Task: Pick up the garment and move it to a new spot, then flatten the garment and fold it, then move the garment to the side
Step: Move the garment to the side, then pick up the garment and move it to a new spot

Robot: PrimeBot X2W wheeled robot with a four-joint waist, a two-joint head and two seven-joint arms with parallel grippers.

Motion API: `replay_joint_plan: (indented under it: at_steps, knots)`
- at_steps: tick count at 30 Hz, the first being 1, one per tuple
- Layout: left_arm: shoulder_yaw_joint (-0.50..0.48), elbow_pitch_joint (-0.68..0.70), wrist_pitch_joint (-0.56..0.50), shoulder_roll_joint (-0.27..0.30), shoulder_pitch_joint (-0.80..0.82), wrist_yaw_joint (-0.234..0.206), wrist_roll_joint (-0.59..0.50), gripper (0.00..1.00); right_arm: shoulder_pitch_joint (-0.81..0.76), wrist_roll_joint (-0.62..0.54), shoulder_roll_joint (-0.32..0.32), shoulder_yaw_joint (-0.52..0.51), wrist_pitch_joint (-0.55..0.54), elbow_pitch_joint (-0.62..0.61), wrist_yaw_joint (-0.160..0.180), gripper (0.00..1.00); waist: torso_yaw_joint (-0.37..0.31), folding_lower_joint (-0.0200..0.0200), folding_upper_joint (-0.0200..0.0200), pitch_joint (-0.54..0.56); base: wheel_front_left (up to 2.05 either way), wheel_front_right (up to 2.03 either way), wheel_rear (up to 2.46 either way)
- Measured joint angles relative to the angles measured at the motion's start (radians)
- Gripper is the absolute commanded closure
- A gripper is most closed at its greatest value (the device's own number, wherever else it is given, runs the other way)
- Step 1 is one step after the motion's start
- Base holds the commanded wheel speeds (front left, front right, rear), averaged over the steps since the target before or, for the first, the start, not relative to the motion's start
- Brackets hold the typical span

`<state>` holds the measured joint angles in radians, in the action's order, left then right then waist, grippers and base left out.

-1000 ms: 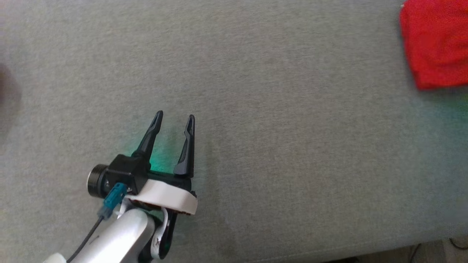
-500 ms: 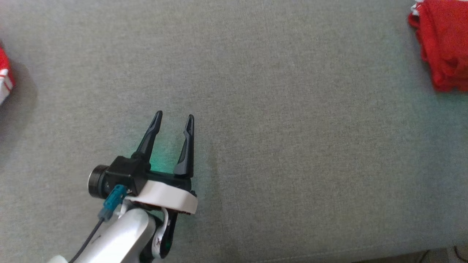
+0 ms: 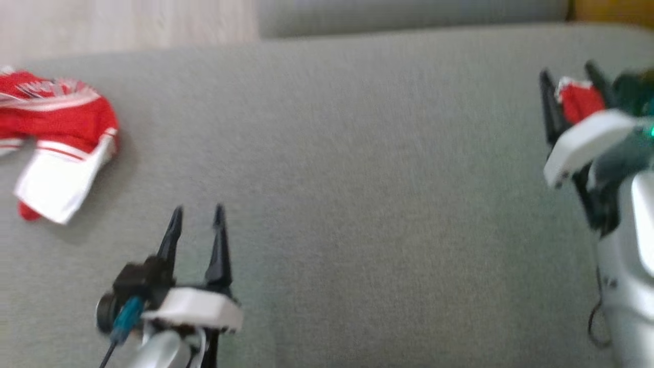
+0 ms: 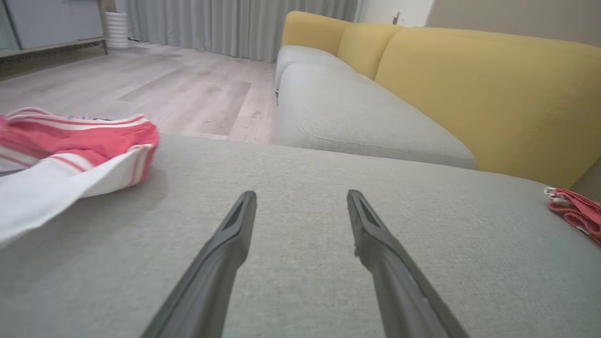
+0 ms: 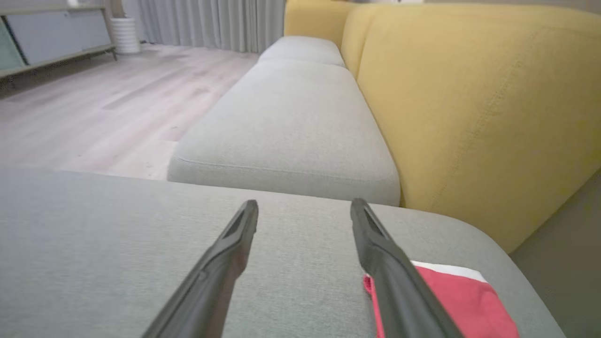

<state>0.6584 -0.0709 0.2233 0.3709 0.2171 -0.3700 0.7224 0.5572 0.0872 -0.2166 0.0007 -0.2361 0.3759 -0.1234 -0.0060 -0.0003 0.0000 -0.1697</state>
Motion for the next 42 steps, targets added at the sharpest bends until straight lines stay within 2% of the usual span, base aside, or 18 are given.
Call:
replay_joint_plan:
  at_steps: [5, 11, 13, 16, 19, 27, 37, 42]
  knots:
    - [-0.041, -0.014, 0.015, 0.023, -0.126, -0.012, 0.020, 0.00, -0.201, 0.023, 0.054, -0.017, 0.055, -0.126, 0.000, 0.00, 0.045, -0.0002, 0.0000, 0.134, 0.00, 0.00, 0.00]
    - [-0.051, -0.021, 0.022, 0.033, -0.216, -0.009, 0.027, 0.00, -0.441, -0.004, 0.158, -0.079, 0.125, -0.241, 0.000, 0.00, 0.097, 0.0000, 0.0000, 0.210, 0.00, 0.00, 0.00]
    - [-0.053, -0.025, 0.025, 0.031, -0.236, -0.007, 0.027, 0.00, -0.517, -0.011, 0.170, -0.081, 0.144, -0.266, 0.000, 0.00, 0.108, 0.0000, 0.0000, 0.225, 0.00, 0.00, 0.00]
    - [-0.056, -0.036, 0.025, 0.021, -0.250, 0.002, 0.027, 0.00, -0.614, 0.054, 0.172, -0.074, 0.179, -0.278, 0.000, 0.00, 0.115, 0.0000, 0.0000, 0.238, 0.00, 0.00, 0.00]
    - [-0.063, -0.045, 0.025, 0.010, -0.250, 0.011, 0.025, 0.00, -0.680, 0.067, 0.172, -0.062, 0.216, -0.279, 0.000, 0.00, 0.111, 0.0002, 0.0000, 0.242, 0.00, 0.00, 0.00]
    - [-0.067, -0.057, 0.026, -0.009, -0.269, 0.028, 0.015, 0.00, -0.712, 0.036, 0.173, -0.020, 0.296, -0.255, 0.000, 0.00, 0.099, 0.0002, 0.0000, 0.243, 0.00, 0.00, 0.00]
    - [-0.065, -0.078, 0.026, -0.017, -0.268, 0.045, 0.005, 0.00, -0.712, 0.036, 0.173, 0.005, 0.312, -0.221, 0.000, 0.00, 0.100, 0.0003, 0.0000, 0.241, 0.00, 0.00, 0.00]
    - [-0.059, -0.084, 0.026, -0.020, -0.265, 0.046, -0.003, 0.00, -0.712, 0.031, 0.173, -0.003, 0.313, -0.219, 0.000, 0.00, 0.122, 0.0003, 0.0000, 0.240, 0.00, 0.00, 0.00]
